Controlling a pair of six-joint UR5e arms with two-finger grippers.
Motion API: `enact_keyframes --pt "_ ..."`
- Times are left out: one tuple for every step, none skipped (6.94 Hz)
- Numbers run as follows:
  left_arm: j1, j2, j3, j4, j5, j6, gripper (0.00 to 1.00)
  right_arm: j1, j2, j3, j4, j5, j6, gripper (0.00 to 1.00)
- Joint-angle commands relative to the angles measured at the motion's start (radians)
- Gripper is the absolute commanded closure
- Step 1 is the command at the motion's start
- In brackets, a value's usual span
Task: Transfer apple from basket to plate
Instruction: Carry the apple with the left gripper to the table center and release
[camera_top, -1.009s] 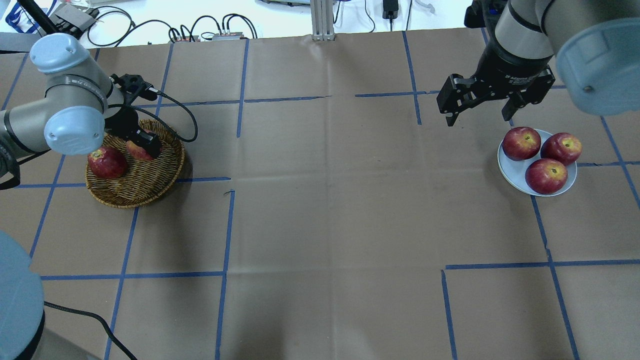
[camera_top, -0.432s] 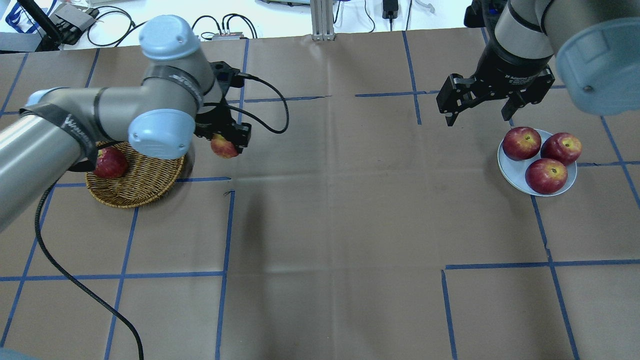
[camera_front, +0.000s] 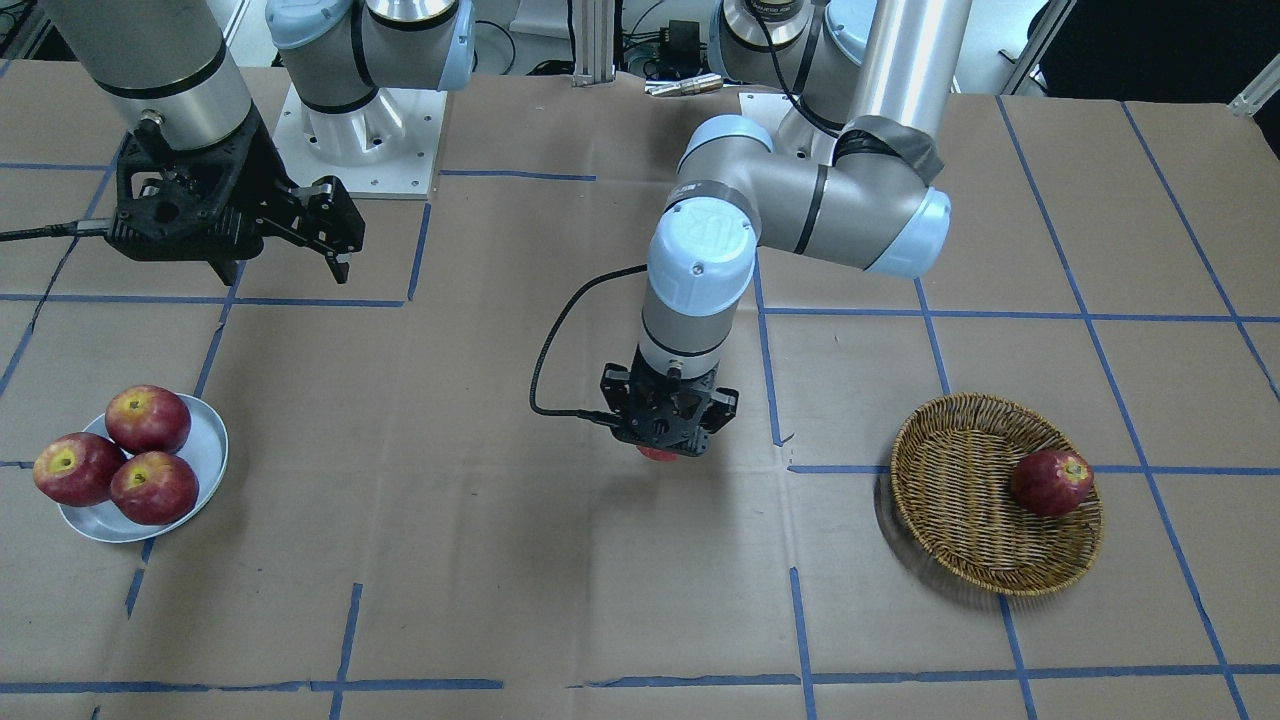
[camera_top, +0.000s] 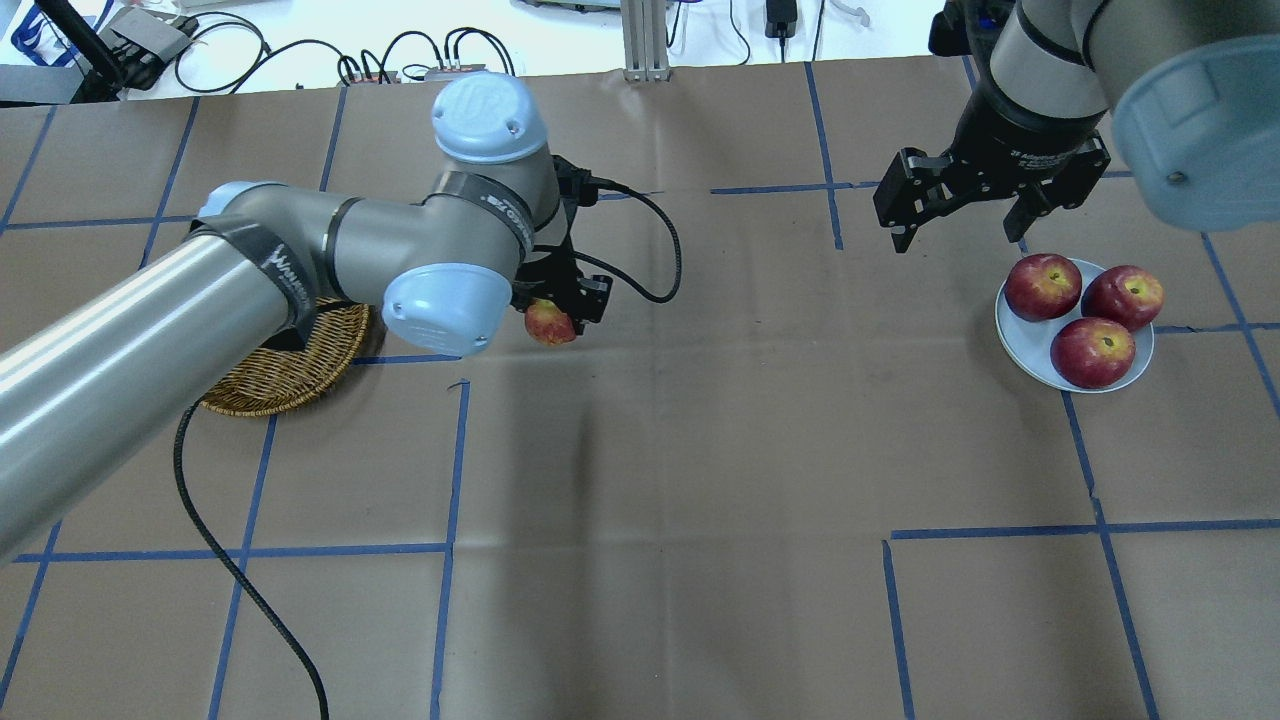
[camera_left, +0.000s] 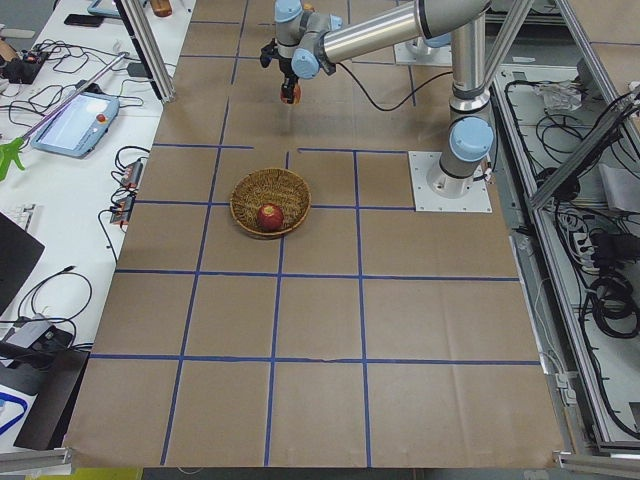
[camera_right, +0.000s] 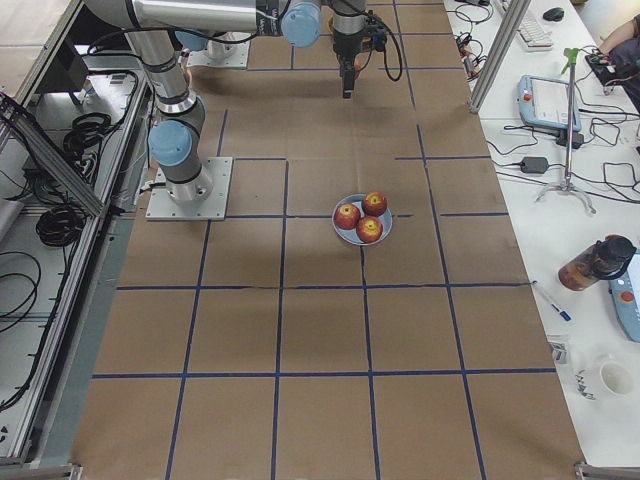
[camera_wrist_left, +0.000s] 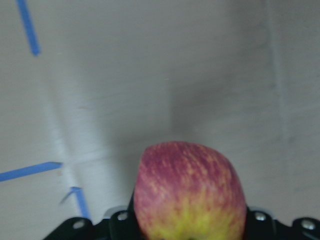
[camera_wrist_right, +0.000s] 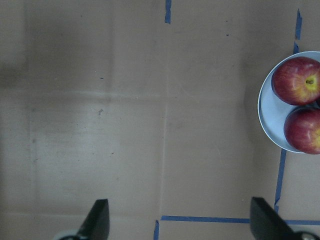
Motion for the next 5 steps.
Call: enact_keyframes --pt "-0.051 -0.125 0.087 0.047 -0.011 -0.059 0.57 0.0 0.0 0.0 0.0 0.001 0.0 0.0" --pt "-0.06 -0.173 0.121 0.079 -0.02 -0.062 0.56 0.001 0.0 0.0 0.0 0.001 0.0 0.0" --pt "-0.066 -0.202 0.125 0.101 -0.02 -0.062 0.55 0.0 0.0 0.0 0.0 0.001 0.0 0.0" --pt "-0.073 -0.203 0.125 0.104 -0.022 -0.062 0.51 0.0 0.0 0.0 0.0 -0.001 0.0 0.0" --pt "-0.073 -0.204 0.125 0.105 -0.02 -0.062 0.41 0.001 0.0 0.0 0.0 0.001 0.0 0.0"
